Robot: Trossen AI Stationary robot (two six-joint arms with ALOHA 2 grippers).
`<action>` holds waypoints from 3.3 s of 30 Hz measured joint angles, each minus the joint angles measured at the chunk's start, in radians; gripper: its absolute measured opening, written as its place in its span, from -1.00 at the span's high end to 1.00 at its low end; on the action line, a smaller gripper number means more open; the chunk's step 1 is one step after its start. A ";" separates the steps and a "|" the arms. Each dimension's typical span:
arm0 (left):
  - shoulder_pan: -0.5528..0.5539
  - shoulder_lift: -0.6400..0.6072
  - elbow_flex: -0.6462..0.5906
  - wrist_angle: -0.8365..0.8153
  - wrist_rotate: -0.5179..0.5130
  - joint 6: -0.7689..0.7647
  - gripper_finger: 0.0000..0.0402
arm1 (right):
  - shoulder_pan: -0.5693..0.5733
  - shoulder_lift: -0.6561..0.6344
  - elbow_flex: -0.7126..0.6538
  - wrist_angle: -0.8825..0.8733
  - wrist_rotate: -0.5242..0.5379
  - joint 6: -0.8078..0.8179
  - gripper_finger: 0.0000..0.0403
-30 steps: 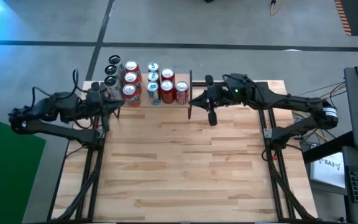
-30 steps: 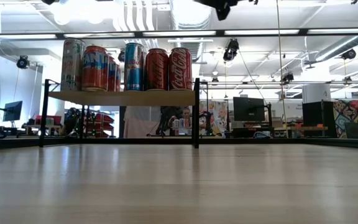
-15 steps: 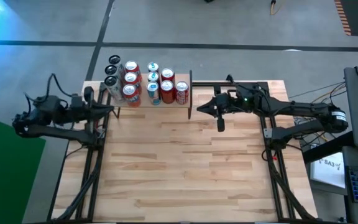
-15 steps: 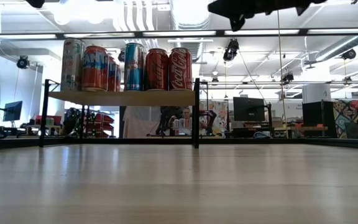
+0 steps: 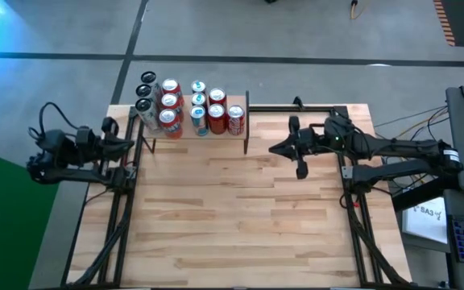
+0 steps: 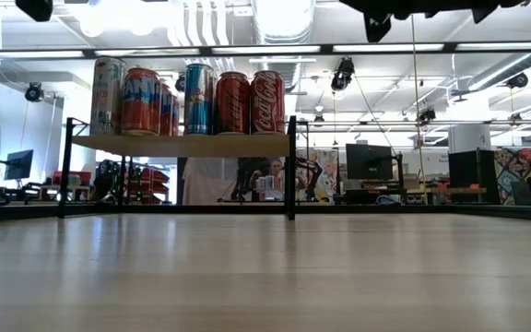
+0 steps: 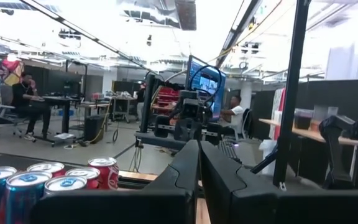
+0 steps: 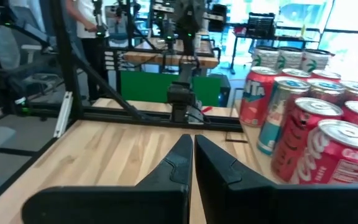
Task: Place canned beverage on shelf
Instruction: Return to Home Position
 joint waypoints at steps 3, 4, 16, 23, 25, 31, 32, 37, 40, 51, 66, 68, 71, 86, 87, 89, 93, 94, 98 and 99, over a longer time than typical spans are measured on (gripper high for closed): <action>0.000 -0.038 -0.027 0.003 0.000 -0.003 1.00 | 0.022 -0.014 -0.012 0.001 0.000 -0.017 0.95; 0.000 -0.048 -0.036 0.003 0.000 -0.004 1.00 | 0.029 -0.019 -0.018 0.001 0.000 -0.022 0.95; 0.000 -0.048 -0.089 -0.011 0.049 0.030 1.00 | 0.045 -0.112 -0.121 0.064 0.003 -0.024 0.95; 0.000 -0.048 -0.119 -0.018 0.085 0.052 1.00 | 0.044 -0.204 -0.227 0.131 0.003 -0.003 0.95; 0.000 -0.048 -0.139 0.004 0.085 0.052 1.00 | 0.044 -0.232 -0.257 0.142 0.010 -0.001 0.95; 0.000 -0.048 -0.228 0.065 0.087 0.052 1.00 | 0.044 -0.302 -0.327 0.173 0.011 0.021 0.96; 0.000 -0.048 -0.242 0.075 0.087 0.052 1.00 | 0.044 -0.311 -0.336 0.173 0.011 0.025 0.96; 0.000 -0.048 -0.295 0.115 0.087 0.046 1.00 | 0.044 -0.350 -0.364 0.174 0.012 0.036 0.96; 0.000 -0.048 -0.326 0.133 0.087 0.044 1.00 | 0.044 -0.377 -0.381 0.176 0.011 0.059 0.96; 0.000 -0.048 -0.413 0.156 0.089 0.037 1.00 | 0.044 -0.516 -0.542 0.195 0.013 0.124 0.96; 0.000 -0.048 -0.577 0.408 0.183 0.052 1.00 | 0.044 -0.675 -0.710 0.232 0.037 0.110 0.96; 0.000 -0.048 -0.599 0.444 0.215 0.050 1.00 | 0.044 -0.691 -0.732 0.239 0.037 0.110 0.96; 0.000 -0.048 -0.628 0.466 0.252 0.048 1.00 | 0.044 -0.705 -0.735 0.227 0.037 0.102 0.96; 0.000 -0.037 -0.628 0.402 0.230 0.073 1.00 | 0.043 -0.703 -0.736 0.159 0.039 0.065 0.96; 0.000 -0.037 -0.628 0.403 0.230 0.065 1.00 | 0.043 -0.703 -0.736 0.154 0.039 0.075 0.96; 0.000 -0.037 -0.628 0.402 0.230 0.030 1.00 | 0.043 -0.700 -0.737 0.153 0.039 0.116 0.96; 0.001 -0.035 -0.628 0.402 0.229 -0.012 1.00 | 0.044 -0.697 -0.737 0.136 0.038 0.170 0.96; 0.001 -0.035 -0.628 0.402 0.229 -0.012 1.00 | 0.044 -0.697 -0.737 0.127 0.038 0.161 0.96; 0.001 -0.035 -0.628 0.402 0.228 -0.012 1.00 | 0.044 -0.691 -0.737 0.121 0.038 0.094 0.95; 0.001 -0.035 -0.628 0.402 0.227 -0.012 1.00 | 0.044 -0.690 -0.737 0.120 0.038 0.082 0.96</action>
